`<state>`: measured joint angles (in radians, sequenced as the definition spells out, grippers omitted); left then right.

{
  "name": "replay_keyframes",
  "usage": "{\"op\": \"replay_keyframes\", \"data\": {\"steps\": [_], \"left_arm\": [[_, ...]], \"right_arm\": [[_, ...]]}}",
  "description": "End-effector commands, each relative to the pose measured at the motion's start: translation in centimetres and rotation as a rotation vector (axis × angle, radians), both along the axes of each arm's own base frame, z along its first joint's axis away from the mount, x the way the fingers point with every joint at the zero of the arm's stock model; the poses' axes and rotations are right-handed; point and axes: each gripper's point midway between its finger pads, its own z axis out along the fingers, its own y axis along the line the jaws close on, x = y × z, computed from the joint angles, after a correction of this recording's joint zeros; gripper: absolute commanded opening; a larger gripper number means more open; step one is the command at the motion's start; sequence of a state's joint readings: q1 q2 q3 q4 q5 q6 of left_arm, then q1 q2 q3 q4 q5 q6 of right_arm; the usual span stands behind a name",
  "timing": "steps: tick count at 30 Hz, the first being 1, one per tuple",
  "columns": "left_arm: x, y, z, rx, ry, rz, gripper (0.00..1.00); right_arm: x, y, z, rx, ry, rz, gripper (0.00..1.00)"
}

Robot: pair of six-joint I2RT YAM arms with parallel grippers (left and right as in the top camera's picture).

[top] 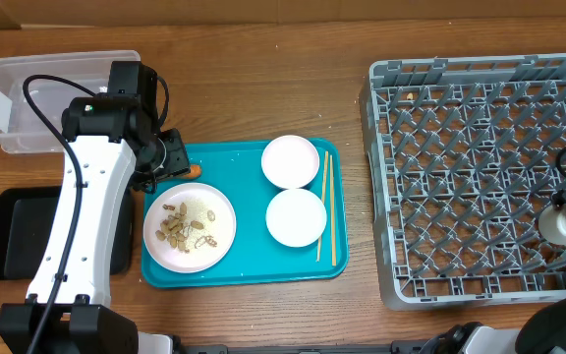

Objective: Sort waste into correct bins and load items into the dishwasher

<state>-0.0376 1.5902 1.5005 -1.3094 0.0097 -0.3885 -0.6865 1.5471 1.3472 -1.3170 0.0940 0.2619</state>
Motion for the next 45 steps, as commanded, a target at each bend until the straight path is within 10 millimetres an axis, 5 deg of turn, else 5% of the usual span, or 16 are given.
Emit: {"op": "replay_keyframes", "data": {"steps": [1, 6, 10, 15, 18, 25, 30, 35, 39, 45], "left_arm": [[0.3, 0.2, 0.8, 0.018, -0.032, -0.006, 0.48], [0.4, 0.2, 0.8, 0.018, -0.033, -0.006, 0.49], [0.4, 0.2, 0.8, 0.018, -0.033, -0.007, 0.49], [0.3, 0.2, 0.8, 0.018, -0.032, -0.007, 0.49], [0.3, 0.2, 0.8, 0.018, -0.032, -0.007, 0.49], [0.3, 0.2, 0.8, 0.017, -0.032, -0.006, 0.60], [0.2, 0.2, 0.8, 0.018, -0.027, -0.006, 0.64], [0.0, 0.2, 0.7, 0.018, -0.016, -0.006, 0.67], [-0.1, 0.2, 0.6, 0.018, -0.009, -0.006, 0.68], [-0.1, 0.3, 0.6, 0.019, -0.009, -0.006, 0.68]], "right_arm": [[-0.2, -0.4, -0.2, -0.013, 0.016, -0.014, 0.75], [-0.2, -0.3, -0.2, -0.007, 0.014, -0.013, 1.00], [0.6, 0.3, -0.3, 0.032, -0.029, -0.007, 1.00], [3.9, 3.3, 0.3, 0.202, -0.211, 0.087, 0.98], [6.8, 7.0, 2.2, 0.351, -0.399, 0.275, 0.89], [9.7, 15.4, 7.6, 0.392, -0.586, 0.649, 0.90], [10.5, 25.0, 9.6, 0.399, -0.632, 0.987, 0.90], [9.6, 32.8, 7.5, 0.355, -0.516, 1.223, 0.88], [8.2, 37.5, 3.3, 0.283, -0.329, 1.305, 0.88], [6.6, 40.6, -2.4, 0.324, -0.149, 1.314, 0.75]]}}
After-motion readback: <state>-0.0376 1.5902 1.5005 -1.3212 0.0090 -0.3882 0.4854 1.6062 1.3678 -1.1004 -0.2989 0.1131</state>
